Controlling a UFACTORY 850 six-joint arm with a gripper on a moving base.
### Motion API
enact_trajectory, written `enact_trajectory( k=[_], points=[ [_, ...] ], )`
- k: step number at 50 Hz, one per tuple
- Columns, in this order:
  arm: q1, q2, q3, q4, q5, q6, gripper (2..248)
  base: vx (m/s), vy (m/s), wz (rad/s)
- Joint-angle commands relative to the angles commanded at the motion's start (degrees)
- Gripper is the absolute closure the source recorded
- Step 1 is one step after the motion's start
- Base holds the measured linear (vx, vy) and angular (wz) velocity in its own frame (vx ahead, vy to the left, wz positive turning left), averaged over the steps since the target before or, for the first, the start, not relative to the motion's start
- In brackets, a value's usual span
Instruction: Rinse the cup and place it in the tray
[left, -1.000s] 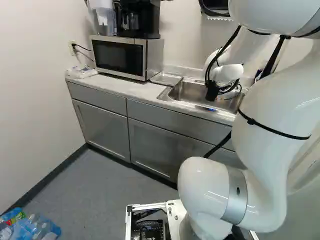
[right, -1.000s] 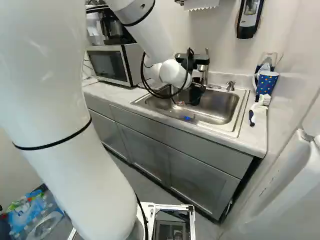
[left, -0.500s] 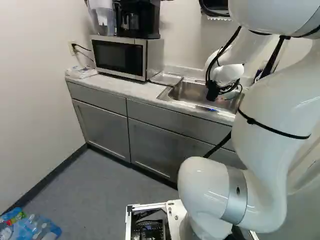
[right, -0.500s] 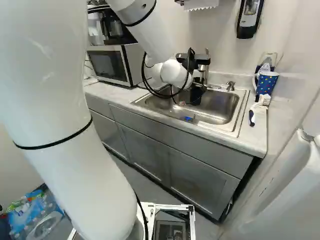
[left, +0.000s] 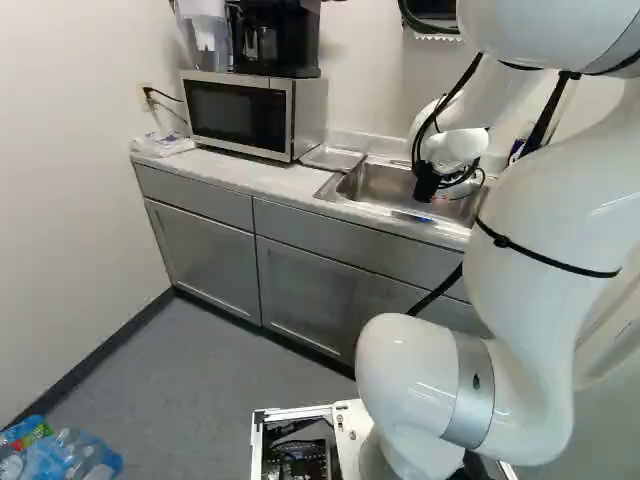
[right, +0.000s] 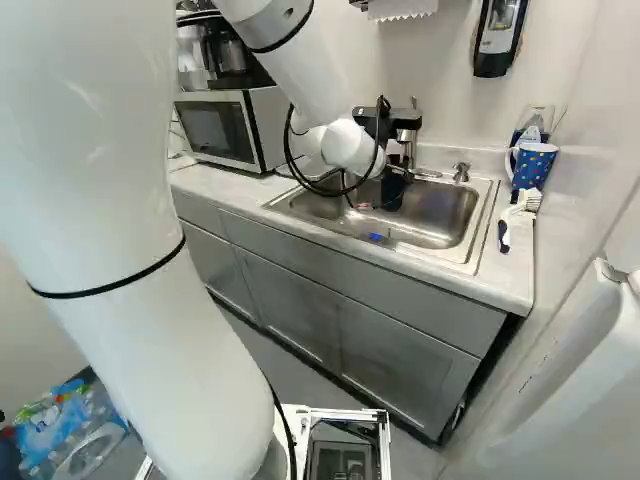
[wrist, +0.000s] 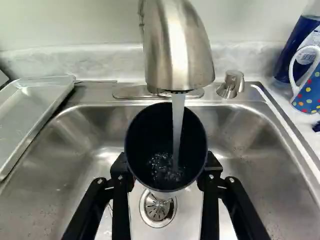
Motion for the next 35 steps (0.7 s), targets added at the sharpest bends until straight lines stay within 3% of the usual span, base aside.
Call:
enact_trajectory(
  k=[35],
  points=[
    [0.00, 0.00, 0.00, 0.00, 0.00, 0.00, 124, 0.000, 0.000, 0.000]
  ],
)
